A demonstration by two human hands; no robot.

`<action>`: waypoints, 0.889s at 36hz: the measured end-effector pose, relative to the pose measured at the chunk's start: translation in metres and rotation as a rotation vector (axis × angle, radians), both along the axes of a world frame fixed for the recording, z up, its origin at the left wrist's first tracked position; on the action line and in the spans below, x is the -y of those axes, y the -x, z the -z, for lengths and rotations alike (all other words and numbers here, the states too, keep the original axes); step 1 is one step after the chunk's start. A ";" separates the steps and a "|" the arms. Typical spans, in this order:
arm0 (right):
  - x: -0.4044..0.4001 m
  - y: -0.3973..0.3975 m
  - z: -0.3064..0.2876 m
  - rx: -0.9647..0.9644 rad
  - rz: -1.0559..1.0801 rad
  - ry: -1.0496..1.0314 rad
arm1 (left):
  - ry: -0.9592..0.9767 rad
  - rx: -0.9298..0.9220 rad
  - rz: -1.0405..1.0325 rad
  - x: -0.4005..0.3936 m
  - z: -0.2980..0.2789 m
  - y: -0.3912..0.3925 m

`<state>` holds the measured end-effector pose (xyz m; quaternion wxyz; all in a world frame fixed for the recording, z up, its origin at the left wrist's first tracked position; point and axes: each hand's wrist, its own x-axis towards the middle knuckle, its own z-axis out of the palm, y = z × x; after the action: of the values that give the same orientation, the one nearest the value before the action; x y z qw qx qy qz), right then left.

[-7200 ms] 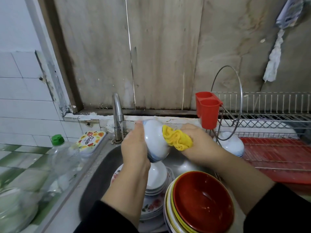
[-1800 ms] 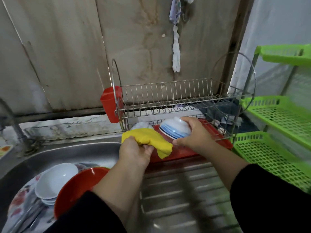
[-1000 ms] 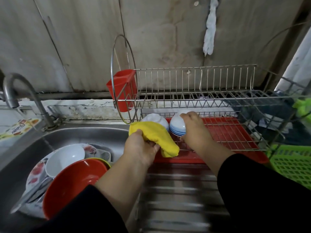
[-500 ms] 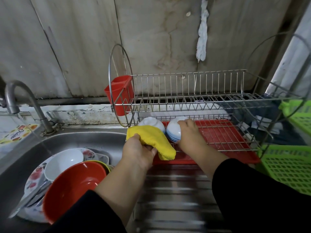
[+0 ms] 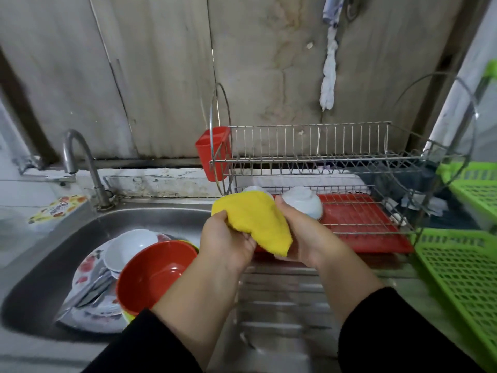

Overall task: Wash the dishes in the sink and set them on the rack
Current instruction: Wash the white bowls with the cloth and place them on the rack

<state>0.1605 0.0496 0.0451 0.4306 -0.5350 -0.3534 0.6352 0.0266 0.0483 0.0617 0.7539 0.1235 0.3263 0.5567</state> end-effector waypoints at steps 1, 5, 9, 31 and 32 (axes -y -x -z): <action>0.005 0.007 0.000 -0.025 -0.019 0.010 | -0.027 -0.001 0.011 0.001 0.000 0.007; 0.014 0.032 -0.001 -0.210 -0.047 0.016 | -0.069 -0.025 0.016 0.006 -0.001 0.036; 0.019 0.069 -0.006 -0.409 -0.035 -0.015 | -0.096 -0.066 0.019 0.009 -0.004 0.072; -0.015 0.246 -0.025 -0.642 0.178 -0.147 | -0.028 -0.525 0.132 -0.071 0.014 0.275; -0.017 0.251 -0.022 -0.643 0.202 -0.157 | -0.014 -0.562 0.101 -0.076 0.019 0.282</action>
<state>-0.0903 0.0668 0.0668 0.6205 -0.3049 -0.1926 0.6964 -0.2552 0.1244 0.0425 0.6599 0.2944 0.5120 0.4644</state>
